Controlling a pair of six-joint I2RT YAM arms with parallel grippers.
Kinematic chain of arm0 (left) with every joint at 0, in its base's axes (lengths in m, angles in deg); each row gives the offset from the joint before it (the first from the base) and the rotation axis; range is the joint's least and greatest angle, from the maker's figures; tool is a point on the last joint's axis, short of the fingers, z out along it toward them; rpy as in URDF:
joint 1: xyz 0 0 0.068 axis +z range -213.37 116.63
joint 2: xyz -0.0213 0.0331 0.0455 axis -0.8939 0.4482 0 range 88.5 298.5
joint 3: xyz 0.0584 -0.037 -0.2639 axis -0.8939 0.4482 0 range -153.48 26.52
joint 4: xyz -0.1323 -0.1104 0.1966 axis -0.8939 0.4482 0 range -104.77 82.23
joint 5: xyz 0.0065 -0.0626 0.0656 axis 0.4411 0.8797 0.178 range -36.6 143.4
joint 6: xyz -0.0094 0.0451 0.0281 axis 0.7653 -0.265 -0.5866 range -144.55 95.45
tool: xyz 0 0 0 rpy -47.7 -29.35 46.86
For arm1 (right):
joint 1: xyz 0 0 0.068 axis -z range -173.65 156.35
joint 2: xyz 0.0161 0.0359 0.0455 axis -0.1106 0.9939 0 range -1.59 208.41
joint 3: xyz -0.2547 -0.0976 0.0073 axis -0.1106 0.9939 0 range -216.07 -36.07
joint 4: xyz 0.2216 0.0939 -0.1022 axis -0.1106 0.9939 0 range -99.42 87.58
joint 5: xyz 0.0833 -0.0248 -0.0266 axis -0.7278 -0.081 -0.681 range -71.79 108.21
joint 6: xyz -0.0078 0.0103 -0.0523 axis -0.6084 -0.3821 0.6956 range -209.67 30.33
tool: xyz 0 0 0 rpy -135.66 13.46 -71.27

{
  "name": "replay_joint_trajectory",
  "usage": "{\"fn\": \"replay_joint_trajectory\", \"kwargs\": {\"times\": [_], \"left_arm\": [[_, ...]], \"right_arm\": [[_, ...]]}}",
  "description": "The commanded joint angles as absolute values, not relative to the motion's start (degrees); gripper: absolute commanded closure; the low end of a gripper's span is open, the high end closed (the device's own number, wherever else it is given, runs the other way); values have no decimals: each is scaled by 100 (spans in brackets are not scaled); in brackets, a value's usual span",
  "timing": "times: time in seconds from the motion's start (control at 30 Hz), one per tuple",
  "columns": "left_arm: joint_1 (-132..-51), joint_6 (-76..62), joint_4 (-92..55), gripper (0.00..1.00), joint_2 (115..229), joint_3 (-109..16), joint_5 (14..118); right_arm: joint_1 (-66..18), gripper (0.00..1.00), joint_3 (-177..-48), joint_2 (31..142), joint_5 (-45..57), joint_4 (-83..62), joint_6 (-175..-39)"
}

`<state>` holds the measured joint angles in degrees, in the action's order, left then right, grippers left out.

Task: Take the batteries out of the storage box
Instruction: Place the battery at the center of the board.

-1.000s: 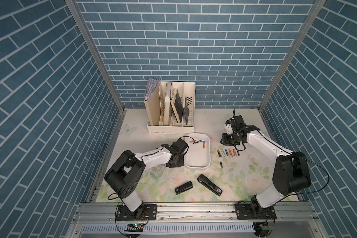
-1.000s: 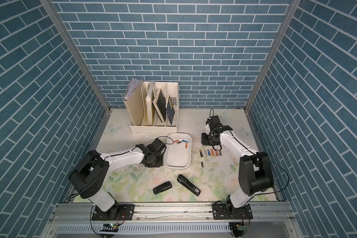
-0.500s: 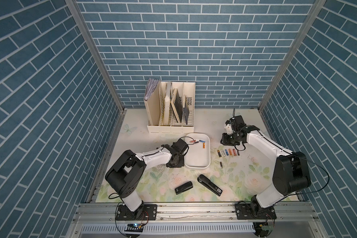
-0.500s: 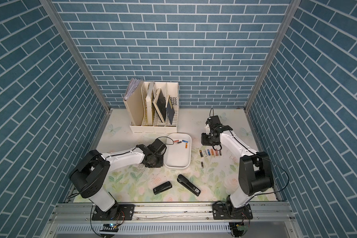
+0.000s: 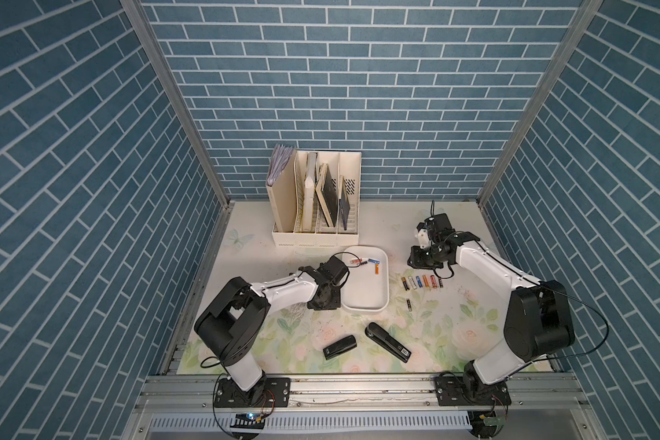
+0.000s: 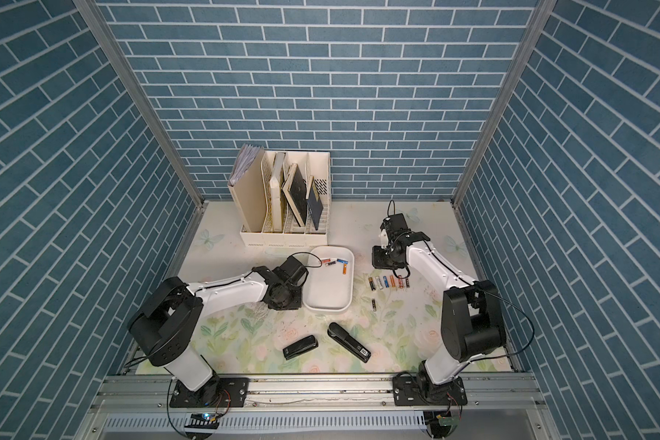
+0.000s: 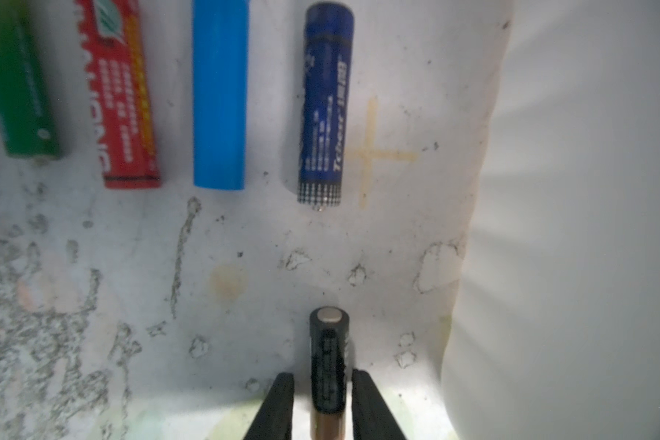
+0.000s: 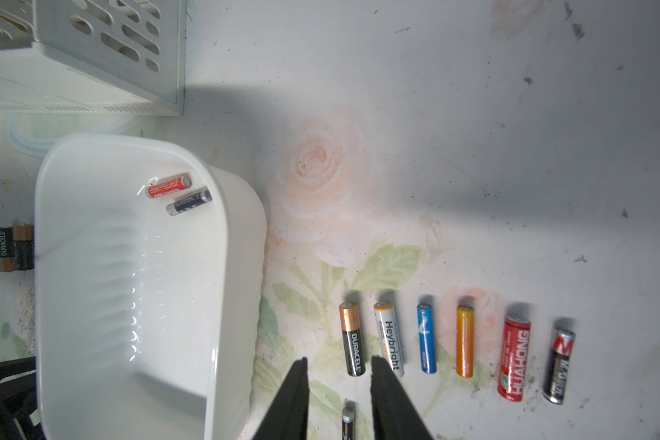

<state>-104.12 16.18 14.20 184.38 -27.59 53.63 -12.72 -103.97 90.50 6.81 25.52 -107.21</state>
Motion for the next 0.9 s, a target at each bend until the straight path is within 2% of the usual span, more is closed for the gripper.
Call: {"fn": "replay_joint_trajectory", "kwargs": {"times": [0.0, 0.17, 0.47, 0.87], "left_arm": [[-10424, 1605, 1599, 67, 18419, -2902, 5314], [-10424, 1606, 1673, 67, 18356, -2988, 5305], [-10424, 1594, 1878, 65, 18119, -3078, 5185], [-10159, 1378, 1968, 63, 17858, -3186, 5165]], "right_arm": [[-1299, 69, -10475, 9162, 708, 2666, -10576], [-1386, 68, -10594, 9190, 800, 2740, -10593], [-2151, 68, -11610, 9557, 1514, 3390, -10609], [-3011, 68, -12779, 10352, 1964, 3821, -10758]]}}
